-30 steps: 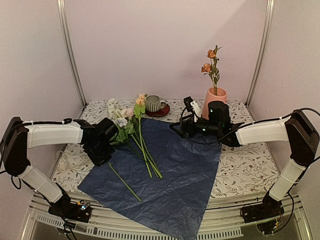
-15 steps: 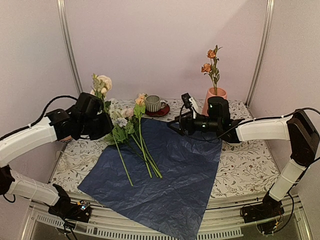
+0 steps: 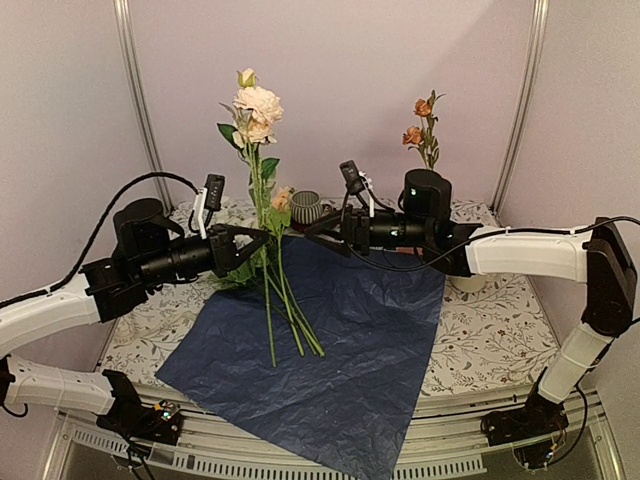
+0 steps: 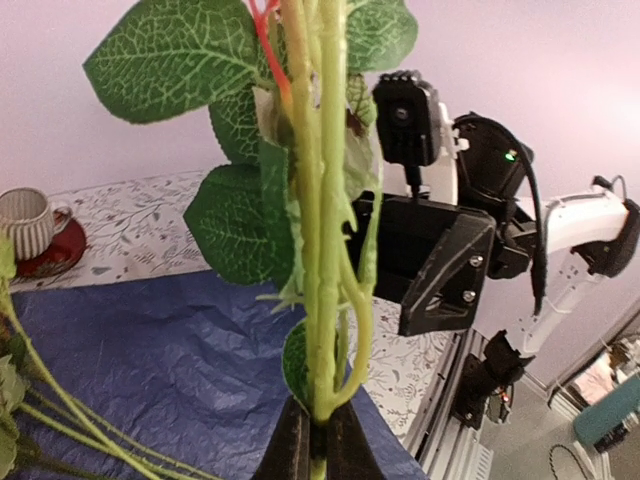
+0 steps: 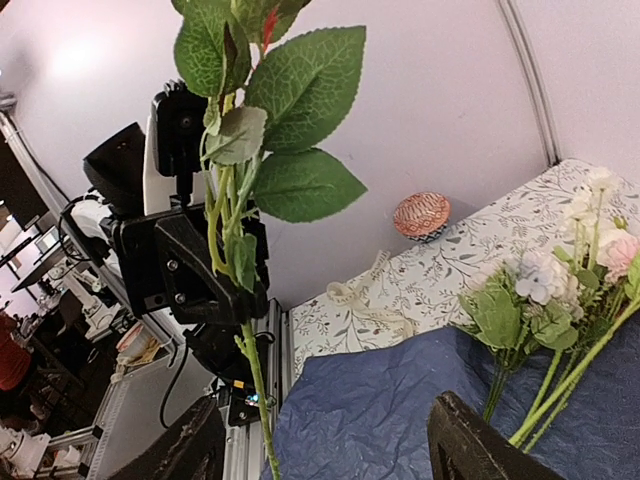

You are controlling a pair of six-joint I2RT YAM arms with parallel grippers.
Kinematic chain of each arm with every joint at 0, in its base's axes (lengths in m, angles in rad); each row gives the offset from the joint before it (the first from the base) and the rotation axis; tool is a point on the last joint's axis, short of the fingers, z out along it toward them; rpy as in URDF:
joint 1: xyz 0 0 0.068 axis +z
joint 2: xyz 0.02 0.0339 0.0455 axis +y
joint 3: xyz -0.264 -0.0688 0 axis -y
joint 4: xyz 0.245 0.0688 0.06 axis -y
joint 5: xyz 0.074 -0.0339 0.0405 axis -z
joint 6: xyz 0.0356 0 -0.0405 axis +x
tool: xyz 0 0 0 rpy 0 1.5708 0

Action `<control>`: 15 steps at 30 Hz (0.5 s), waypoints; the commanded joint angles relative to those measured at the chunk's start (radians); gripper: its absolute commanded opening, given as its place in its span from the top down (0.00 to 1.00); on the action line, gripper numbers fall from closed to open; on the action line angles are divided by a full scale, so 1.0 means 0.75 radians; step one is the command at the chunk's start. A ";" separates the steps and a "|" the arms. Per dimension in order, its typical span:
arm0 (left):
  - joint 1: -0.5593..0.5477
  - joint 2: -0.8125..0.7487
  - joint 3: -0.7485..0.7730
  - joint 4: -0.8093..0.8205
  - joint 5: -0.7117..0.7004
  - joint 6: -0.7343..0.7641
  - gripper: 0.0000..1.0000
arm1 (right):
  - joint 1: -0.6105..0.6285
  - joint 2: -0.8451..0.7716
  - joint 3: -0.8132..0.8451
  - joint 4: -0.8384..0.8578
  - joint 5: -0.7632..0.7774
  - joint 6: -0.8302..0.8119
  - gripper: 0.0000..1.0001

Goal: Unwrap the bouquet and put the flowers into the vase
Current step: Pass from the left arm to the right

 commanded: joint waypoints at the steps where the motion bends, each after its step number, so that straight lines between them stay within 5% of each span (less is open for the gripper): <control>1: -0.031 0.032 -0.003 0.219 0.188 0.117 1.00 | 0.069 -0.016 0.096 0.073 -0.020 0.007 0.30; 15: -0.083 0.101 0.018 0.261 0.244 0.160 1.00 | 0.156 0.079 0.234 0.046 -0.029 -0.077 0.43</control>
